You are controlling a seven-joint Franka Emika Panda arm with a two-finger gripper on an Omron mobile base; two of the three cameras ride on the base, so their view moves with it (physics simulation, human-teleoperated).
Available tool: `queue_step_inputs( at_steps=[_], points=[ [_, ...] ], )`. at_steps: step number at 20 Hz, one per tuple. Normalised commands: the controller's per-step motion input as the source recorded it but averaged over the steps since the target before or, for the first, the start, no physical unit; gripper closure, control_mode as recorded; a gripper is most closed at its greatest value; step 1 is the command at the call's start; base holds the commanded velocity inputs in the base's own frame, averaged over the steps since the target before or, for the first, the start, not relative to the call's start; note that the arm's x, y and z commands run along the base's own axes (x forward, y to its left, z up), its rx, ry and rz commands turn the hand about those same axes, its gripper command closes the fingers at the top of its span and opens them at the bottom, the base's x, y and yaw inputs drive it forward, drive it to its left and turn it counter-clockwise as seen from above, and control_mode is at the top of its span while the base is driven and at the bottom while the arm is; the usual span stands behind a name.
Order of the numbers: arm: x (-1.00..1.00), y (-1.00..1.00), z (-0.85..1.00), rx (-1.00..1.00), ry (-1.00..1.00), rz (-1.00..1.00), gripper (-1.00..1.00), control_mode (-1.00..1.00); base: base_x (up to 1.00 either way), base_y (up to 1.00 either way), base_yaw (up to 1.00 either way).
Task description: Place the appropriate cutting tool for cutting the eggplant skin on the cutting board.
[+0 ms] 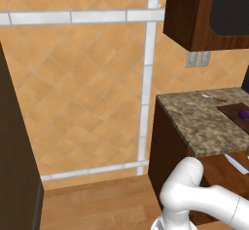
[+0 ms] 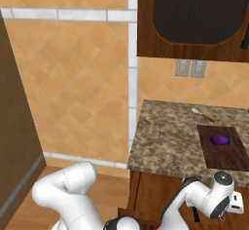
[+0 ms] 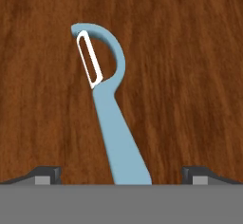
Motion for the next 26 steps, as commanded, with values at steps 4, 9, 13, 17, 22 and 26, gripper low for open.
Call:
queue_step_inputs(
  at_steps=[4, 9, 13, 17, 22, 26],
  points=[
    [0.02, -0.04, 0.00, 0.00, 0.00, 0.00, -1.00, -1.00, 0.00, 0.00, 0.00],
    [0.05, -0.08, 0.00, 0.01, 0.00, 0.00, -1.00, -1.00, 0.00, 0.00, 0.00],
    [0.00, 0.00, 0.00, 0.00, 0.00, 0.00, -1.00, -1.00, 0.00, 0.00, 0.00],
    [0.00, 0.00, 0.00, 0.00, 0.00, 0.00, -1.00, -1.00, 0.00, 0.00, 0.00],
    [0.00, 0.00, -0.04, 0.00, 0.00, 0.00, -1.00, -1.00, 0.00, 0.00, 0.00],
    [0.00, 0.00, -0.23, 0.00, 0.00, 0.00, -1.00, -1.00, 0.00, 0.00, 0.00]
  ],
)
